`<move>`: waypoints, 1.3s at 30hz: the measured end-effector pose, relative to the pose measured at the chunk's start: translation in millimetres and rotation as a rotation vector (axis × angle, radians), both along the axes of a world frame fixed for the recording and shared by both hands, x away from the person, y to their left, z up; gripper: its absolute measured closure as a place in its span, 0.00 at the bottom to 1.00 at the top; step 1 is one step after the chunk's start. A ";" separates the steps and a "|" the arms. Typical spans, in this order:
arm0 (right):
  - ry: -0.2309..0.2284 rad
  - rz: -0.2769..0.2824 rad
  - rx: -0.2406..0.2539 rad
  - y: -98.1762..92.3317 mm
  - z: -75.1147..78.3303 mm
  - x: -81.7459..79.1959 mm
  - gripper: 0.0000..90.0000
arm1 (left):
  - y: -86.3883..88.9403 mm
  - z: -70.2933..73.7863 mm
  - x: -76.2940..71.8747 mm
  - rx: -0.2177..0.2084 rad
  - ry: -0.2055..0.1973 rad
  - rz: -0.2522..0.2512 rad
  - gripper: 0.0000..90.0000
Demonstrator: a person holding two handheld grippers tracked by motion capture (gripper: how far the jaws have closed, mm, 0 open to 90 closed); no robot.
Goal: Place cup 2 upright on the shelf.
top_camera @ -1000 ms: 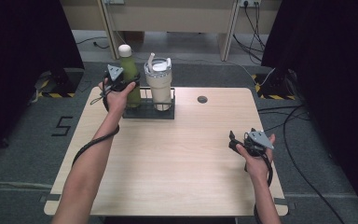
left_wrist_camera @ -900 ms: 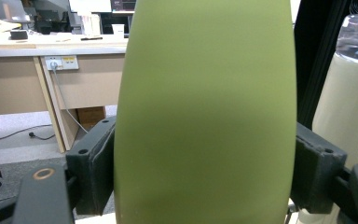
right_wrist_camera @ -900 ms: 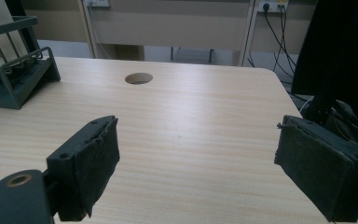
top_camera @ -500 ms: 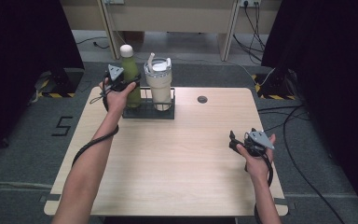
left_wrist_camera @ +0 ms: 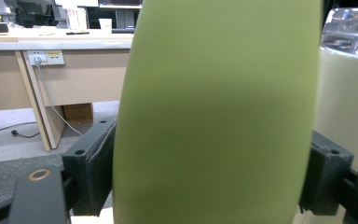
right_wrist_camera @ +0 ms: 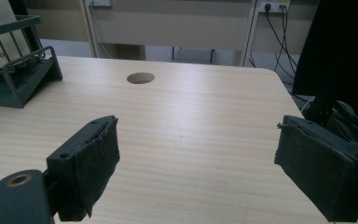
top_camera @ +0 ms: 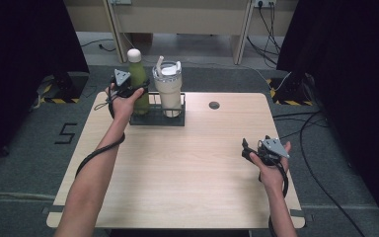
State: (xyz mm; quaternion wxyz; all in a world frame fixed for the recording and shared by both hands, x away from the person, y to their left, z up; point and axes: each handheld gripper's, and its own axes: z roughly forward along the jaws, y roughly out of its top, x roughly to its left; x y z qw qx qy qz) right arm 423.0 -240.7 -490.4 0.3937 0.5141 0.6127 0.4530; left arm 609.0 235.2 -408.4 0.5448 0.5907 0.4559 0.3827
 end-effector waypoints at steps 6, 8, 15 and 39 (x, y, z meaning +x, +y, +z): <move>0.002 0.000 -0.002 -0.1 -0.5 0.1 0.15 | 0.2 -0.3 -1.1 0.010 0.008 -0.010 0.16; 0.003 0.001 -0.001 0.6 -0.6 0.0 0.14 | 0.0 0.3 -1.5 0.021 0.009 -0.012 0.15; 0.005 0.003 -0.001 1.9 -0.3 -0.2 0.14 | 0.5 4.1 -4.9 0.029 -0.002 -0.012 0.14; 0.000 0.008 -0.008 3.4 1.1 -1.0 0.15 | 8.3 11.0 -26.4 0.078 -0.030 -0.011 0.14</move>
